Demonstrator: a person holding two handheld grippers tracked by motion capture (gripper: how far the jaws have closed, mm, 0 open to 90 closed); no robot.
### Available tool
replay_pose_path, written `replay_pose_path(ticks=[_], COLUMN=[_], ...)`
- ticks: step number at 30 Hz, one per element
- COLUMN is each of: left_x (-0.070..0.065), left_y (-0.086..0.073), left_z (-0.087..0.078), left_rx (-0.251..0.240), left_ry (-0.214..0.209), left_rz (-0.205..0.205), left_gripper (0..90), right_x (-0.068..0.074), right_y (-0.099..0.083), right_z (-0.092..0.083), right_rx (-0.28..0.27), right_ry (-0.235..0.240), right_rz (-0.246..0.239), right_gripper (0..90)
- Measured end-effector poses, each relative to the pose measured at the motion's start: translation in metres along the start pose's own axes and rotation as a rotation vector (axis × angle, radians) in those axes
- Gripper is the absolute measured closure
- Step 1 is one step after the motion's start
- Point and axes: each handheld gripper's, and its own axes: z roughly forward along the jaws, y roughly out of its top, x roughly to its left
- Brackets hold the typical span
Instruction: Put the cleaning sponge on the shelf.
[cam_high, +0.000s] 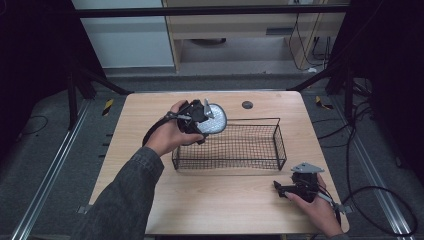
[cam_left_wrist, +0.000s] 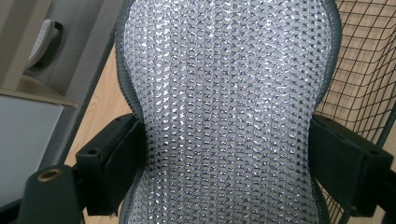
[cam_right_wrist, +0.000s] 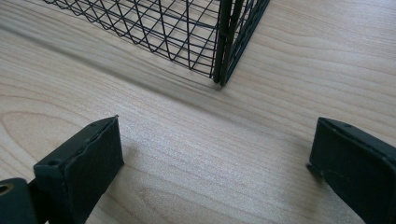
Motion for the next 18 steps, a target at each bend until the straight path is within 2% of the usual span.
replay_pose_path(ticks=[8, 18], left_x=[-0.005, -0.008], left_y=[0.006, 0.007], left_z=[0.007, 0.011], left_rx=[0.016, 0.011], left_ry=[-0.008, -0.016], left_rz=[0.032, 0.031], left_gripper=[14.3, 14.2], right_x=[0.0, 0.0], right_y=[0.0, 0.0], right_z=[0.0, 0.0], right_rx=[0.0, 0.001], right_ry=[0.0, 0.001], right_rz=[0.001, 0.002], right_gripper=[2.8, 2.7])
